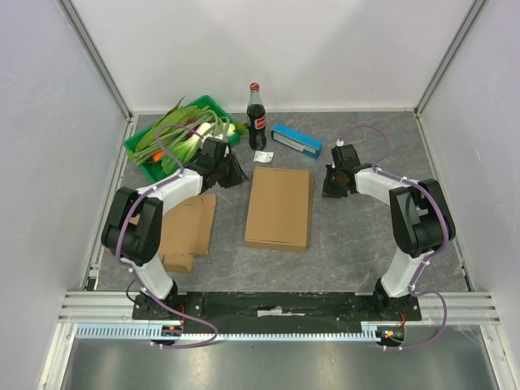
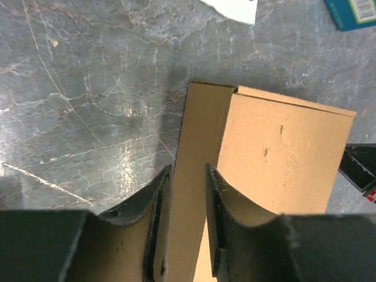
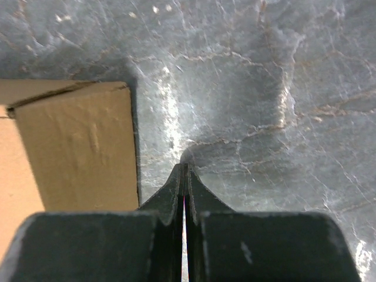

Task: Fold the paper box

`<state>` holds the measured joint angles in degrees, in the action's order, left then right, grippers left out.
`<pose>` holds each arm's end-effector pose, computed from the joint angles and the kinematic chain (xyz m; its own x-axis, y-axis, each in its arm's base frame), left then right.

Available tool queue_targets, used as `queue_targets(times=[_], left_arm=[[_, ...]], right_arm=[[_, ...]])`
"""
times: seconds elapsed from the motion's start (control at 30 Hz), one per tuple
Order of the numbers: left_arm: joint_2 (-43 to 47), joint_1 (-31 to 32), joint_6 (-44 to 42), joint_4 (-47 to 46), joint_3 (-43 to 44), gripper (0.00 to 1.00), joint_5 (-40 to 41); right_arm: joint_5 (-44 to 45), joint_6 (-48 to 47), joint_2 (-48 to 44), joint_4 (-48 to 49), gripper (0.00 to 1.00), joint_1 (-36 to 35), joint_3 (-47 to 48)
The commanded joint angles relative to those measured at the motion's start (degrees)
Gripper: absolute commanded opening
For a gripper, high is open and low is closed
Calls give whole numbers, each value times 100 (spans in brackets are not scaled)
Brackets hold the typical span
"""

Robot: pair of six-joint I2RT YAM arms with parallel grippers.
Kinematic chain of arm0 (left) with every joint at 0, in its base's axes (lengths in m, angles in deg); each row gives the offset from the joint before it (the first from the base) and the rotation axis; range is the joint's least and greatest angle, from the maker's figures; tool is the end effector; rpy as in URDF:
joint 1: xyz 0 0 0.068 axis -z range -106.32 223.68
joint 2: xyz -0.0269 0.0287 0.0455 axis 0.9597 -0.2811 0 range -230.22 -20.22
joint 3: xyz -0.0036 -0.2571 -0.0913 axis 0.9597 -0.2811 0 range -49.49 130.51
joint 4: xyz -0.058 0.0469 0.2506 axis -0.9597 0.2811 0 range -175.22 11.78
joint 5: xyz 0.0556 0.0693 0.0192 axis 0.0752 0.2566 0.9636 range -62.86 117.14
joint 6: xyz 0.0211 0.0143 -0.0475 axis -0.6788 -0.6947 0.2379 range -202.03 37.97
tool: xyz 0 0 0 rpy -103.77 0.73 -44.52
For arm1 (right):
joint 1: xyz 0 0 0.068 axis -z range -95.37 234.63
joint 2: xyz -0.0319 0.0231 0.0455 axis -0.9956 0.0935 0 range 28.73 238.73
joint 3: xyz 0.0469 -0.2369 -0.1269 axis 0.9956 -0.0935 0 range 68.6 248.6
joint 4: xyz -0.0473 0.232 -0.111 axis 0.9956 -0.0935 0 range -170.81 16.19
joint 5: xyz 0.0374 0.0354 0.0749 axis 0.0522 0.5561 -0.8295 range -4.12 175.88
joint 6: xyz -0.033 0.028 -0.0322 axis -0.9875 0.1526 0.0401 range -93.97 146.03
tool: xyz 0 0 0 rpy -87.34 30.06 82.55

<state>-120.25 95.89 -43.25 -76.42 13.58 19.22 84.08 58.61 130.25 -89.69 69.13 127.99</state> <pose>0.3443 -0.1459 0.1958 -0.8073 -0.3404 -0.4820 -0.0542 0.8561 -0.5139 0.3396 0.0953 0.1594 -0.8411 0.3253 -0.4322 0.2014 0.9299 0.3078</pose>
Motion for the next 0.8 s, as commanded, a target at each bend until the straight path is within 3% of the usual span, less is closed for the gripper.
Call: queue_targets(times=[0.0,0.07,0.23,0.47,0.57,0.67,0.77], left_arm=[[231,-156,-3,-124,73,27,361],[90,-226,76,-141,179,25,300],[-754,-235,41,306,924,8,467],[-1387,98,-38,482,1480,3,362],[-1642,326,-47,606,1717,2,20],[-1949,572,-20,597,1945,2,-1014],[-2021,941,-256,658,2174,2,-1281]], right_arm=[[-13,21,123,217,0,13,362],[-4,3,202,226,0,4,406],[22,-6,412,252,0,-14,582],[312,-146,782,226,0,-276,924],[382,-182,949,199,0,-548,1205],[321,-234,1028,409,0,-1048,1389],[-2,-453,1107,856,0,-1541,1513]])
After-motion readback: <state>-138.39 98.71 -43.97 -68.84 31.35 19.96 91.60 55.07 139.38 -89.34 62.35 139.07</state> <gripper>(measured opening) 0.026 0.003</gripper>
